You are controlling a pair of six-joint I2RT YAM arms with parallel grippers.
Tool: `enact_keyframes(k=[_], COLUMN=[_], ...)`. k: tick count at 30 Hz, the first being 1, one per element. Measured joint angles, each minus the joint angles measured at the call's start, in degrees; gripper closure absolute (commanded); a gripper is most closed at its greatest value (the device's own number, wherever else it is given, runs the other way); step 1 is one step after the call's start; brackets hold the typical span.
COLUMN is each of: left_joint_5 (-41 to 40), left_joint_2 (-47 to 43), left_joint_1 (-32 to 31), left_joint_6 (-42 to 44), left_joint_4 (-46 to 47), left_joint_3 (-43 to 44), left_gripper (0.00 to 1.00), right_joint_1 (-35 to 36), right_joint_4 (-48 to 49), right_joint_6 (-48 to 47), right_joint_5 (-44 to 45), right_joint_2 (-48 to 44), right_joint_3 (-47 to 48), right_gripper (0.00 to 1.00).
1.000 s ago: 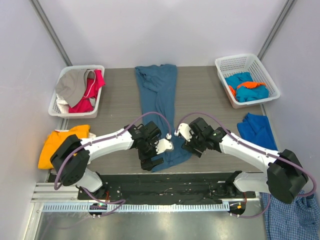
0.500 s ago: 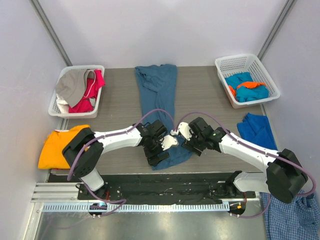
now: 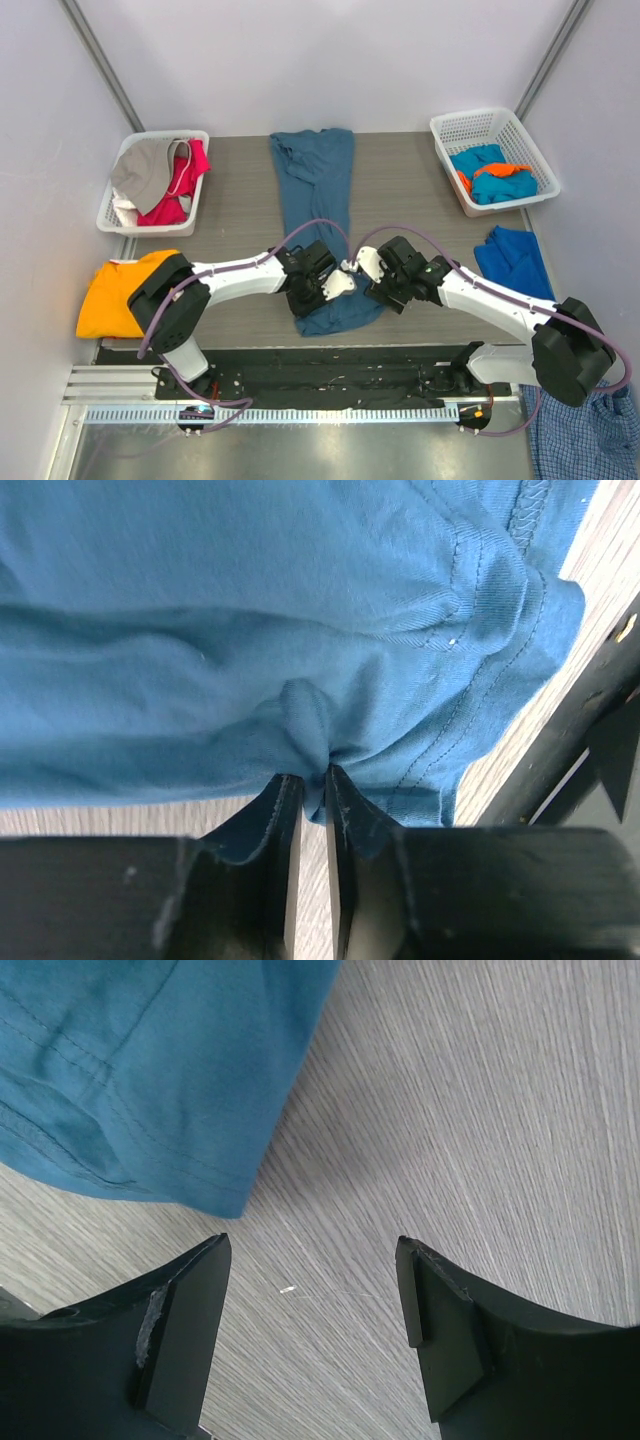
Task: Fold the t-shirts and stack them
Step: Grab the bottom of the folded rectangular tshirt with both arms
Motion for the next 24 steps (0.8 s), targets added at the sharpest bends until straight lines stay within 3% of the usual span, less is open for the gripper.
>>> enact_keyframes(k=[4,24], left_joint_5=[-1.33,-4.02], left_joint_2=[-1.77,-1.38], left_joint_1=[-0.07,0.22], left_joint_6=[0.04,-0.39], left_joint_4=[-0.46,-4.31], left_joint_3=[-1.86,-1.46], left_gripper=[0.98,1.00], right_joint_1=[0.00,8.37], right_joint_4=[-0.17,-1.40], right_joint_6=[0.07,2.21], right_joint_5=[-1.51,-7.54], right_joint_2=[0.35,5.53], right_joint_3=[0.31,2.95], right_gripper=[0.26,0.30])
